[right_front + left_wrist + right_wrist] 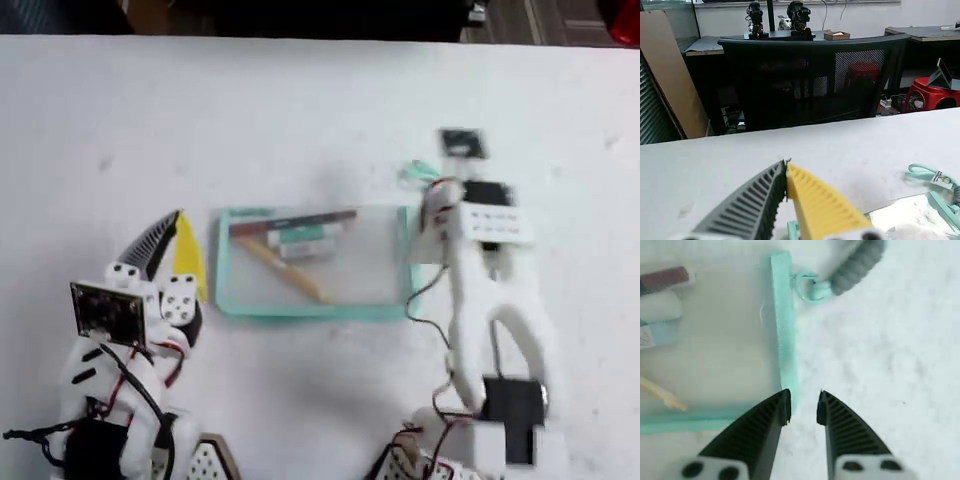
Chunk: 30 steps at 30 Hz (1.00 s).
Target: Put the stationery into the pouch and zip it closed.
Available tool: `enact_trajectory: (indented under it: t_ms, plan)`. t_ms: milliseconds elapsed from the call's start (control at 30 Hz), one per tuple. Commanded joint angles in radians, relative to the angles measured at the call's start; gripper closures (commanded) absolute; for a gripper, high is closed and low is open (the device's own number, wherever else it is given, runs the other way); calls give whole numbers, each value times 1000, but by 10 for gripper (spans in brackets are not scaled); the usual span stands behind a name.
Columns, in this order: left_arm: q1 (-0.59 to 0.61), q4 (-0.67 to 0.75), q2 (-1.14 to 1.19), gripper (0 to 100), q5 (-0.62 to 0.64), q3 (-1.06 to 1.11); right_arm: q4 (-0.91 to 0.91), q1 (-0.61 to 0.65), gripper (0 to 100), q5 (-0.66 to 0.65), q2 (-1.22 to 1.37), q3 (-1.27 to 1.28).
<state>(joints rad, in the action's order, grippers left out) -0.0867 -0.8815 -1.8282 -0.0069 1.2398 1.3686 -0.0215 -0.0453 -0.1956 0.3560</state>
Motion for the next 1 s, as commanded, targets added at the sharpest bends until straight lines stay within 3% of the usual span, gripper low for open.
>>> enact_trajectory:
  t_ms: [0,267,467,667,867,967]
  plan:
    - [13,20,4,978,-138,-163,116,-44,919,-12,-193,-129]
    - [183,-157,5,978,-299,-477,286,-42,918,-12,-628,-391]
    - [222,-321,5,978,-354,-531,302,-42,917,-9,-1003,-488]
    - [220,-454,5,978,-353,-420,302,-44,917,-11,-1348,-486]
    - [220,-428,-1,976,-479,-109,302,-48,917,-6,-1596,-430]
    - [220,-436,-1,976,-482,-52,328,-44,917,-3,-1609,-331]
